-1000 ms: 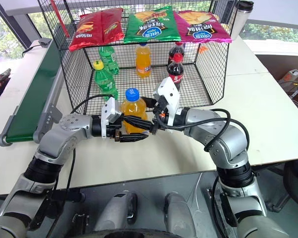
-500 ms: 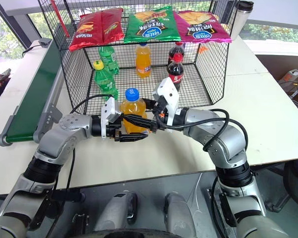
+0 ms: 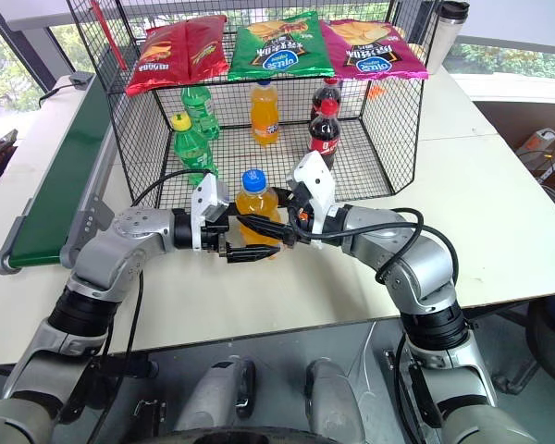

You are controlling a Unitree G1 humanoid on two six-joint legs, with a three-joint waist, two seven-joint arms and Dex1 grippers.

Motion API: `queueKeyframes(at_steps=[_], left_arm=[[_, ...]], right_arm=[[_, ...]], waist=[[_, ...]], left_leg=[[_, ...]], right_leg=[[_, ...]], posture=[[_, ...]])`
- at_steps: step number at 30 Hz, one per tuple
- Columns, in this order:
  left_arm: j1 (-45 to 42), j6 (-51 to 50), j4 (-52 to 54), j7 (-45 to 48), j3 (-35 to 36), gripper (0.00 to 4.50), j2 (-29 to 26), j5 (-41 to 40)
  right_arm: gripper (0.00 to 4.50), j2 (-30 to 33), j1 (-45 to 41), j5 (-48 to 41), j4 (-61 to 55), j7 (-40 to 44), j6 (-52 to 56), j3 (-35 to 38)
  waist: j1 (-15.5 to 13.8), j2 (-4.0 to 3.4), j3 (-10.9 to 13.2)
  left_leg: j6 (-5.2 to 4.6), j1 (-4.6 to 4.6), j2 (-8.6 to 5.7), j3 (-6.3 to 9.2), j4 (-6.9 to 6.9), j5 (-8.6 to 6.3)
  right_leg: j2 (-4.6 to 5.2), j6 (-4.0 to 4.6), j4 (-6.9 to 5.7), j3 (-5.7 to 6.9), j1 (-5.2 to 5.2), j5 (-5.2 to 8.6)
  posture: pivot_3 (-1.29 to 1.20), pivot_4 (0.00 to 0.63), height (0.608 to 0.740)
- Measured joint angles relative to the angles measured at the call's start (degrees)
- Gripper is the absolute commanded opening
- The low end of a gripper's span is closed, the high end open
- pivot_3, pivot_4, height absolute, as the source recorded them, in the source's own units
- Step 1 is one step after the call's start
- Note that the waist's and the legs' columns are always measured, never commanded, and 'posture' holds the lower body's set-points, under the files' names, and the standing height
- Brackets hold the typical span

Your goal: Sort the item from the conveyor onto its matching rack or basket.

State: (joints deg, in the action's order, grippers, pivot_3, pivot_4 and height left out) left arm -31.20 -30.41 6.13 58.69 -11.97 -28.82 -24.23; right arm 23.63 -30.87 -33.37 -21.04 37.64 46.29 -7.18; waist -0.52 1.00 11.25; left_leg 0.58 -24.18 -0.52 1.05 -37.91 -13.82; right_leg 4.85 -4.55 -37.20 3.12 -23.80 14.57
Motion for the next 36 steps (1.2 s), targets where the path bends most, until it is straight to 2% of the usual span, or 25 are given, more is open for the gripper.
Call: queueKeyframes(at_steps=[9,16,20,25,28,36], left_arm=[[2.03,-0.43,1.54,-0.01,2.43,4.46,-5.43,-0.09],[5.97,-2.09,4.43,-4.28,10.49,4.46,-7.84,-1.54],[6.85,-3.11,6.48,-8.33,13.11,4.46,-6.53,-2.29],[7.88,-4.43,9.24,-18.74,16.7,4.46,0.36,-2.88],[8.31,-5.58,10.31,-22.76,17.65,4.46,2.68,-3.59],[8.93,-6.34,11.91,-26.81,17.99,4.46,3.93,-3.93]], right_arm=[[2.5,-0.59,-0.91,0.93,0.28,-2.05,-0.01,0.05],[2.5,-3.88,-6.13,4.91,5.79,-8.48,-1.16,1.07],[2.5,-4.95,-7.81,8.12,9.5,-11.09,-3.32,1.14],[2.5,-7.21,-12.45,14.57,20.1,-15.01,-8.83,1.09],[2.5,-8.38,-14.34,17.53,26.04,-15.42,-12.87,0.88],[2.5,-12.42,-19.86,22.08,39.43,-16.58,-21.21,1.2]], waist=[[0.15,-0.01,0.01],[0.08,-0.01,0.01],[-0.13,-0.01,0.01],[0.06,-0.01,0.01],[0.18,-0.01,0.01],[0.65,-0.01,0.01]], left_leg=[[0.0,0.0,0.0,-0.01,0.0,0.0],[0.0,0.0,0.11,-0.01,0.0,0.0],[0.01,-0.02,0.09,-0.03,0.0,0.0],[0.01,-0.02,0.1,-0.06,-0.02,0.0],[0.01,-0.03,0.11,-0.08,0.0,0.0],[0.01,-0.04,0.13,-0.27,0.01,0.0]], right_leg=[[0.0,0.0,0.0,-0.02,-0.02,0.0],[-0.08,0.07,0.0,-0.03,-0.04,-0.04],[-0.07,0.07,0.02,-0.04,-0.04,-0.04],[-0.09,0.09,-0.02,-0.07,-0.08,-0.06],[-0.11,0.09,-0.05,-0.06,-0.12,-0.07],[-0.12,0.11,-0.12,-0.23,-0.23,-0.07]], posture=[[0.0,0.15,0.739],[0.0,0.15,0.739],[0.0,0.15,0.739],[0.0,0.15,0.739],[0.0,0.15,0.739],[0.0,0.15,0.739]])
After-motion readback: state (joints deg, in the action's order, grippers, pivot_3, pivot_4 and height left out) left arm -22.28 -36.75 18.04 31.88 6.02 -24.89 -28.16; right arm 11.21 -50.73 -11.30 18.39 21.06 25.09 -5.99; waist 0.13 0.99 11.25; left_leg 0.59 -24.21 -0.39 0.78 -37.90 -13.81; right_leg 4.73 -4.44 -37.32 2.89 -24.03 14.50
